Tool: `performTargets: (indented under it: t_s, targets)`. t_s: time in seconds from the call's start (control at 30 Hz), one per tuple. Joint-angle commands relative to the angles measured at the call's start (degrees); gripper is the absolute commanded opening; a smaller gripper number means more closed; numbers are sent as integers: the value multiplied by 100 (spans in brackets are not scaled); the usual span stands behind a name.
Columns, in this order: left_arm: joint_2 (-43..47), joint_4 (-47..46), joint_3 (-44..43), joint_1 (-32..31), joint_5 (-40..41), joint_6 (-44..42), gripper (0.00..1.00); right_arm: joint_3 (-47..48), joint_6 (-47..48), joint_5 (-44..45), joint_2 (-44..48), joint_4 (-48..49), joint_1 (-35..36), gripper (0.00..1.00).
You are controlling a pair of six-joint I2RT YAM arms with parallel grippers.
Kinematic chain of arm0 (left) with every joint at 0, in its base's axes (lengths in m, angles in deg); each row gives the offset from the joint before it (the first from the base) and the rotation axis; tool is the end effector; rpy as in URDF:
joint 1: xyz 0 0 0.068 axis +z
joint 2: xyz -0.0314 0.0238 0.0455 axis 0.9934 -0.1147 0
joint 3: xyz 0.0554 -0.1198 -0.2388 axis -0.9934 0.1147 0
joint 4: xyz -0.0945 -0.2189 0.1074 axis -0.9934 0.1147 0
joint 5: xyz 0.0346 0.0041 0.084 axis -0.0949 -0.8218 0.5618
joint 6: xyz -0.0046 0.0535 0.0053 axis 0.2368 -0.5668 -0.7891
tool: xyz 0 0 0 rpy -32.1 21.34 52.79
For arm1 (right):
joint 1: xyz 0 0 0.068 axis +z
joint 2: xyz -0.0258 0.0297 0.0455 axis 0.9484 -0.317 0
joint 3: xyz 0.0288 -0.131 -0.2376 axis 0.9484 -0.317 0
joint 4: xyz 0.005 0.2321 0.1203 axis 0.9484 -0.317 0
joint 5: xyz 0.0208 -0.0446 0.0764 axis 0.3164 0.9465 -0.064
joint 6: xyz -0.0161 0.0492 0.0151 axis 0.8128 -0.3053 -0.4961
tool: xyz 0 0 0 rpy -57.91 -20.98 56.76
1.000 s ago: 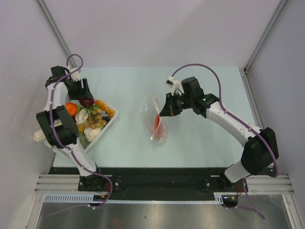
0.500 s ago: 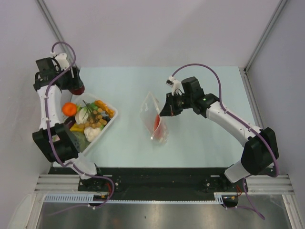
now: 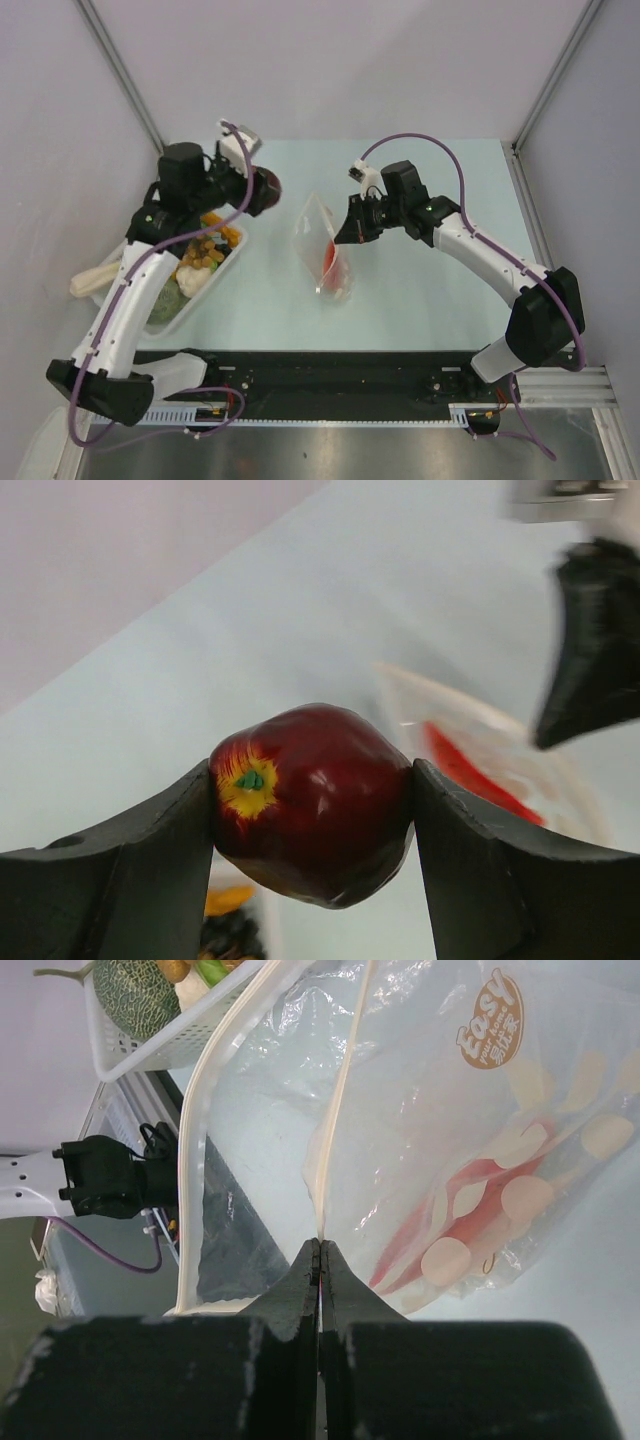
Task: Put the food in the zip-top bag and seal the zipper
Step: Place the fake fruit in the zipper food storage bag.
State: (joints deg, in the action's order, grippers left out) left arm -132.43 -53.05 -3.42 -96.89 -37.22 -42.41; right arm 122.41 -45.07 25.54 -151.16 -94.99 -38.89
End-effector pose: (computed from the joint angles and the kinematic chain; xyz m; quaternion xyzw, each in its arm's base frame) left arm 0.2383 -0.0694 0.4305 0.2777 0.7648 -0.1450 0.5630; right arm 0.2759 0.2006 0.3133 -0.2508 0.8288 0.4186 0.2737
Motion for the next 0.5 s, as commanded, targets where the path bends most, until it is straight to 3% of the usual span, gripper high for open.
performTargets:
  t_s: [0.0, 0.27, 0.37, 0.4, 0.47]
  targets:
    - [97, -256, 308, -1217, 392, 114, 32, 31, -56, -129, 60, 178, -54, 0]
    - [-544, -187, 642, -2544, 700, 177, 36, 22, -100, -243, 96, 160, -151, 0]
    - [-764, 103, 598, -2572, 867, 186, 60, 22, -100, -296, 113, 99, -238, 0]
    - [-721, 130, 563, -2564, 1024, 220, 80, 22, -100, -322, 131, 72, -247, 0]
    - [-589, 104, 528, -2494, 1165, 238, 99, 22, -48, -331, 122, 2, -282, 0]
